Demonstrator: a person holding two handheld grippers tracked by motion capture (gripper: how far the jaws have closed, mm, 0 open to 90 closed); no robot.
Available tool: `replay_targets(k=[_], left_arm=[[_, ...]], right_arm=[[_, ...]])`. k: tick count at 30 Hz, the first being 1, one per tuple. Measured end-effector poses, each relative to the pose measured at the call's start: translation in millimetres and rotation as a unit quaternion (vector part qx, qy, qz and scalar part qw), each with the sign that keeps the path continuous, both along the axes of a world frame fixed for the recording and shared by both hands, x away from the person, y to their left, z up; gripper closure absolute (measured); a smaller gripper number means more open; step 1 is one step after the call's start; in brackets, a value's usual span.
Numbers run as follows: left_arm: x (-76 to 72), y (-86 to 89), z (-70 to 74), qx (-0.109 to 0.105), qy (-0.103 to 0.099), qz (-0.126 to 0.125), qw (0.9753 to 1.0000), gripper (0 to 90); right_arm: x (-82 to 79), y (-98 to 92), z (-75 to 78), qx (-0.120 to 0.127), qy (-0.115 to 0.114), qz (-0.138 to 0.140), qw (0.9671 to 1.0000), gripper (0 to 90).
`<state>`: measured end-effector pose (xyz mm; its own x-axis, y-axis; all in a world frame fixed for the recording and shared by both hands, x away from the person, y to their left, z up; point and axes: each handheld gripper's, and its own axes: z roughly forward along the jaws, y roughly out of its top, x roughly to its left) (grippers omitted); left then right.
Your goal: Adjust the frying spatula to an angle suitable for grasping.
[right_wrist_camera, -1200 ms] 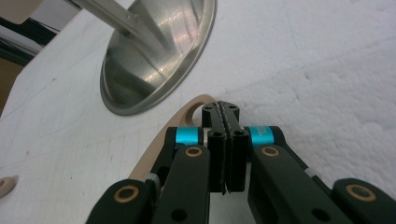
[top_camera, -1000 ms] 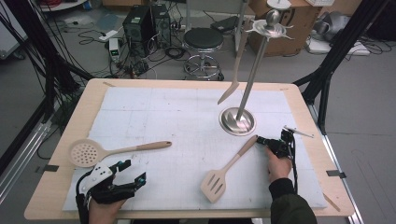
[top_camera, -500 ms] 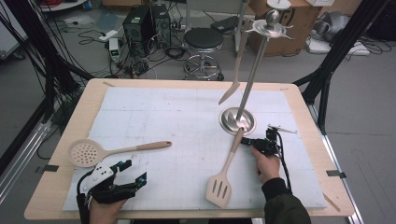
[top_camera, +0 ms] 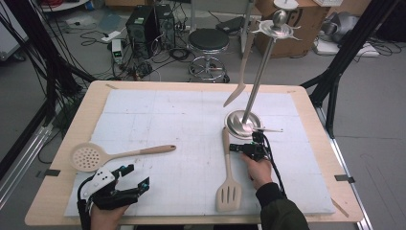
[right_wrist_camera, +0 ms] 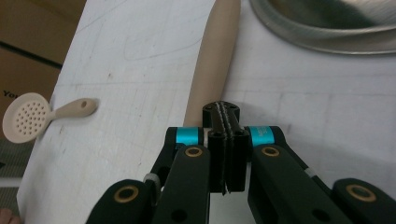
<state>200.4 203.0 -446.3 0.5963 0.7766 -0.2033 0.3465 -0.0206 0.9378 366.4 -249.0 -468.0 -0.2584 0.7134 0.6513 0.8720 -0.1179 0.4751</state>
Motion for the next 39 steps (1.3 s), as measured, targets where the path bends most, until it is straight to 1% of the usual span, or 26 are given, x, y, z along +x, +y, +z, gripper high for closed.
replay_targets(k=[2,5,10,12,14,18,20,21,22,24,28,29,31,32,34,36,37,38,39], left_arm=[[0.3,-0.3,0.1,0.003,0.000,-0.001,1.0000,22.3],[0.2,-0.9,0.2,0.004,-0.001,-0.003,1.0000,22.4],[0.1,-0.8,0.1,0.002,-0.001,-0.001,1.0000,22.4],[0.0,-0.8,0.2,0.003,-0.001,-0.001,1.0000,22.4],[0.0,-0.8,0.3,0.003,-0.002,-0.002,1.0000,22.4],[-0.2,0.2,0.4,0.002,-0.001,-0.001,1.0000,22.4],[-0.3,0.1,0.4,0.002,-0.001,-0.001,1.0000,22.4],[-0.4,0.1,0.5,0.002,-0.001,-0.001,1.0000,22.4],[-0.4,-0.1,0.4,0.002,-0.001,0.000,1.0000,22.4],[-0.3,-0.2,0.4,0.002,-0.001,-0.001,1.0000,22.4],[0.0,-0.7,0.6,0.001,-0.002,-0.001,1.0000,22.4],[0.3,-0.7,0.6,0.002,-0.003,-0.003,1.0000,22.4],[0.4,-0.9,0.7,0.002,-0.002,-0.002,1.0000,22.4],[0.5,-0.9,0.6,0.002,-0.002,-0.002,1.0000,22.4],[0.3,-0.8,0.5,-0.001,-0.001,-0.001,1.0000,22.4],[0.7,-0.2,0.6,0.000,-0.003,-0.001,1.0000,22.4],[0.8,-0.5,0.8,-0.001,-0.003,0.000,1.0000,22.4],[1.1,-0.7,1.0,-0.001,-0.003,-0.001,1.0000,22.4],[1.3,-1.2,1.2,0.000,-0.003,-0.002,1.0000,22.4]], right_arm=[[-1.0,3.5,0.7,0.000,0.004,0.007,1.0000,90.0],[-1.6,10.3,2.3,-0.004,0.009,0.028,0.9996,89.9],[-4.0,23.9,4.3,-0.013,0.015,0.069,0.9974,89.9],[-5.0,28.2,5.2,-0.018,0.016,0.078,0.9966,89.9],[-5.8,31.2,4.6,-0.014,0.017,0.091,0.9956,89.9],[-7.4,36.9,6.3,-0.024,0.020,0.112,0.9932,89.9],[-7.8,39.1,6.4,-0.022,0.023,0.124,0.9918,89.9],[-8.1,39.8,6.0,-0.023,0.022,0.126,0.9915,89.9],[-8.7,40.4,6.4,-0.021,0.025,0.126,0.9915,89.9],[-9.0,41.3,5.7,-0.020,0.025,0.134,0.9904,89.9],[-9.8,43.9,5.4,-0.014,0.032,0.156,0.9871,89.8],[-9.8,43.7,5.3,-0.015,0.031,0.160,0.9865,89.8],[-10.3,43.1,6.3,-0.015,0.035,0.163,0.9859,89.5],[-10.7,42.9,6.7,-0.018,0.030,0.167,0.9854,89.3],[-12.8,42.4,9.2,-0.028,0.027,0.168,0.9851,85.4],[-14.2,40.8,12.7,-0.042,0.016,0.162,0.9858,81.2],[-14.3,39.1,14.0,-0.042,0.013,0.159,0.9863,80.7],[-14.4,37.5,15.1,-0.035,0.017,0.158,0.9866,80.4],[-14.5,36.0,15.7,-0.032,0.017,0.154,0.9875,77.3]])
